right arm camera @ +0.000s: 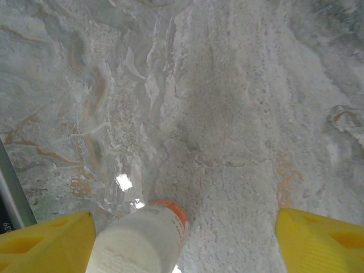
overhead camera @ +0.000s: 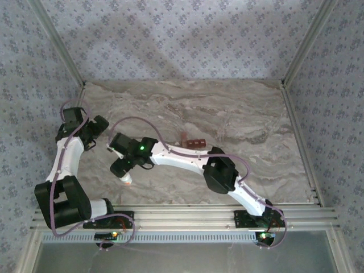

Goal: Sort the pills into containers

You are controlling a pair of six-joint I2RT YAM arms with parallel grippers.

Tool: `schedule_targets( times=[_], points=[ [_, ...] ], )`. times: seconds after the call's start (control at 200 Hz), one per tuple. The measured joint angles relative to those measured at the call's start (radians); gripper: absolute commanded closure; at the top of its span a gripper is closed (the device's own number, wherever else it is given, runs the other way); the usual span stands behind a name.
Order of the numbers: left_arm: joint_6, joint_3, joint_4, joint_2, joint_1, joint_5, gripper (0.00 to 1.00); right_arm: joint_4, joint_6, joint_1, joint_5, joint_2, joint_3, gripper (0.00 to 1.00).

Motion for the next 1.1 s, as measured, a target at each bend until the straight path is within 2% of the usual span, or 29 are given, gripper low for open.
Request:
schedule_targets(
  times=[0.485,0.665,0.79,0.895,0.974,1.099],
  points=[
    [0.0,-0.005,0.004,0.0,0.0,0.021,0.02,-0.025,-0.007,0.024,-0.003,0.061,0.028,0.18],
    [0.0,-0.005,0.004,0.0,0.0,0.021,0.02,-0.036,-0.007,0.031,-0.003,0.071,0.028,0.23],
    [0.0,-0.005,0.004,0.0,0.0,0.022,0.02,-0.041,-0.012,0.037,-0.003,0.071,0.028,0.34],
    [0.0,-0.005,0.007,0.0,0.0,0.025,0.02,-0.042,-0.018,0.04,-0.003,0.071,0.028,0.51],
    [0.0,-0.005,0.008,0.0,0.0,0.029,0.02,-0.039,-0.025,0.04,-0.003,0.071,0.026,0.59],
    [0.0,-0.006,0.015,0.0,0.001,0.044,0.02,-0.026,-0.029,0.04,-0.007,0.058,0.003,0.64]
  ],
)
